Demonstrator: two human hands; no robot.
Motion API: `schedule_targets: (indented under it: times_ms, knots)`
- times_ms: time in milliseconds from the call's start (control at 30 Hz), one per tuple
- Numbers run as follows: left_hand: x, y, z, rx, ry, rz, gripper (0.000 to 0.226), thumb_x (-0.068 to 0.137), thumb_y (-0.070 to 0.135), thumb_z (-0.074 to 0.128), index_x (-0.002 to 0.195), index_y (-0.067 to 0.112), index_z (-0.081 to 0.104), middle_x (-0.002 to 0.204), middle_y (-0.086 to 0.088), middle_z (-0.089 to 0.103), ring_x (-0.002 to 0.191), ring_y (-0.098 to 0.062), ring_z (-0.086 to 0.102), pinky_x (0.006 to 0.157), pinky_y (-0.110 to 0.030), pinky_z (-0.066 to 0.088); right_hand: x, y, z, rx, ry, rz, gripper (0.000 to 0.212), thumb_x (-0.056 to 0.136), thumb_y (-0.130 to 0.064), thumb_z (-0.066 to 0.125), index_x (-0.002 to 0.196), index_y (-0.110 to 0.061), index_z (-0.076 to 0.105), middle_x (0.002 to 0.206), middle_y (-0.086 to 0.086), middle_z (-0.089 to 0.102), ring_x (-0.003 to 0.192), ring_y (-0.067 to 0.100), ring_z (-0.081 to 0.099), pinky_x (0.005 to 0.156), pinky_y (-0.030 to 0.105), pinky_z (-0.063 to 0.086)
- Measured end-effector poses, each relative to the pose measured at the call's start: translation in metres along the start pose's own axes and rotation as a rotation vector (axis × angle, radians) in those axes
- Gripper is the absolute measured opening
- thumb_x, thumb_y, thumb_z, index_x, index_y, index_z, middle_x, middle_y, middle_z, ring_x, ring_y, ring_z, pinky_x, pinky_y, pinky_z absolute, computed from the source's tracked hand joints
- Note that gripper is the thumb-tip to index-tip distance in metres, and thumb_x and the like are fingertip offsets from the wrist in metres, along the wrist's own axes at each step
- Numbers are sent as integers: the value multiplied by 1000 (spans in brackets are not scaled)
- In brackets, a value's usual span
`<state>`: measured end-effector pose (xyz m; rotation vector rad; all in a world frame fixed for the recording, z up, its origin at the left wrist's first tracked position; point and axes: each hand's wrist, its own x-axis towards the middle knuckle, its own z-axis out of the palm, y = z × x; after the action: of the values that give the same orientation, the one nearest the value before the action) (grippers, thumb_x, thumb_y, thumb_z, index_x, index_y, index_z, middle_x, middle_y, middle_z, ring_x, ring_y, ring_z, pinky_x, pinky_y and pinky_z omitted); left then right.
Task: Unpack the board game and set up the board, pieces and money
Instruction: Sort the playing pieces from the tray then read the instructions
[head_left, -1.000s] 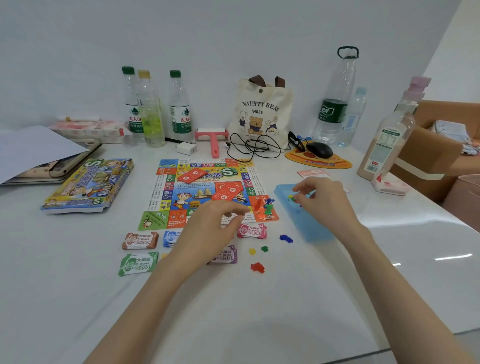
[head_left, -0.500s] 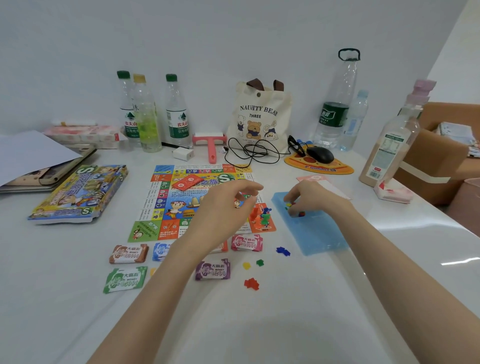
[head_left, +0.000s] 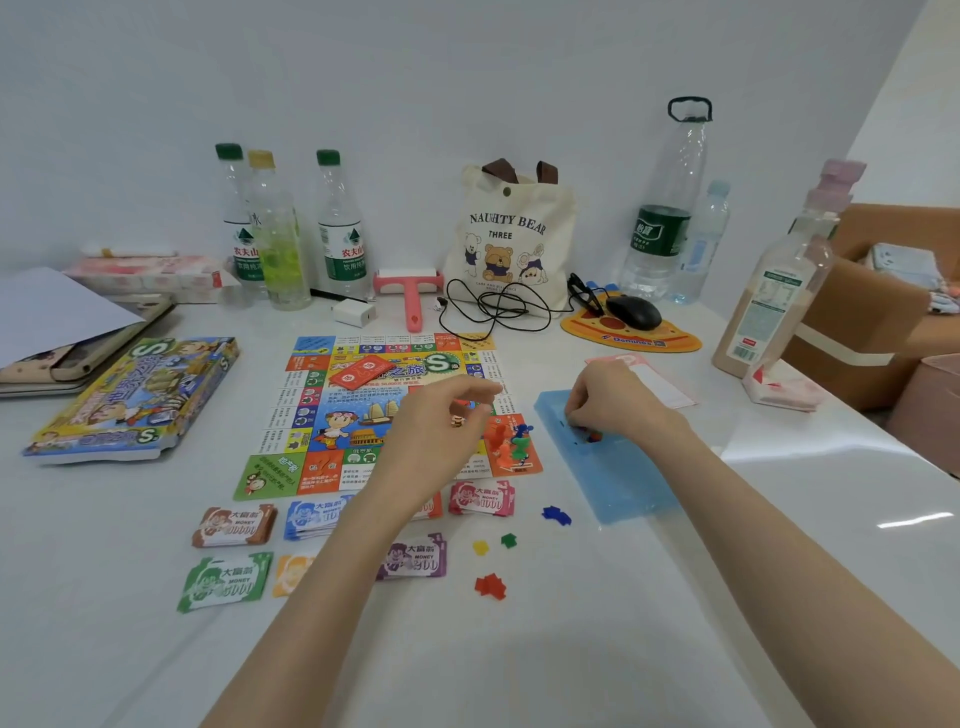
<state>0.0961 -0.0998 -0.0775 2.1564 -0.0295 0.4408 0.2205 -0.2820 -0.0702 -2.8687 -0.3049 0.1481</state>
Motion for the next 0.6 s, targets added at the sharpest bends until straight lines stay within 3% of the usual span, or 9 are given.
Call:
schedule_targets:
  times_ms: [167,300,367,467,600]
  knots:
    - [-2,-4,-2,-28,32,-11,25,94,14,56,109,29,68,102,23,64,88,8,56,68,0,39,-5,-5,0,-149,78,-61,19,84,-8,59,90,-15,75,90,3,70,74,18,64,53,20,47]
    - [-3,-5,-3,-33,35,-17,24,94,14,56,108,29,68,102,22,65,89,5,57,70,-3,41,-2,0,8,-66,139,-69,21,86,-7,58,98,-13,74,96,5,69,77,20,66,70,30,58]
    - [-4,-6,-4,-37,34,-19,24,94,14,56,108,29,68,104,21,65,89,4,57,71,-4,41,0,6,12,65,157,-44,19,88,-6,58,98,-13,73,91,5,70,71,17,68,69,30,59]
    - [-5,-7,-6,-31,24,-17,24,94,14,56,106,31,67,102,22,64,90,6,58,70,-4,42,-5,10,7,373,207,-11,14,88,-5,62,93,-12,73,84,5,72,64,9,67,58,15,52]
    - [-3,-11,-8,-44,43,-22,23,94,15,57,105,31,69,100,24,65,89,6,59,69,0,40,-32,7,-12,1008,103,6,11,83,-3,71,91,-8,74,90,7,74,74,15,72,71,18,58]
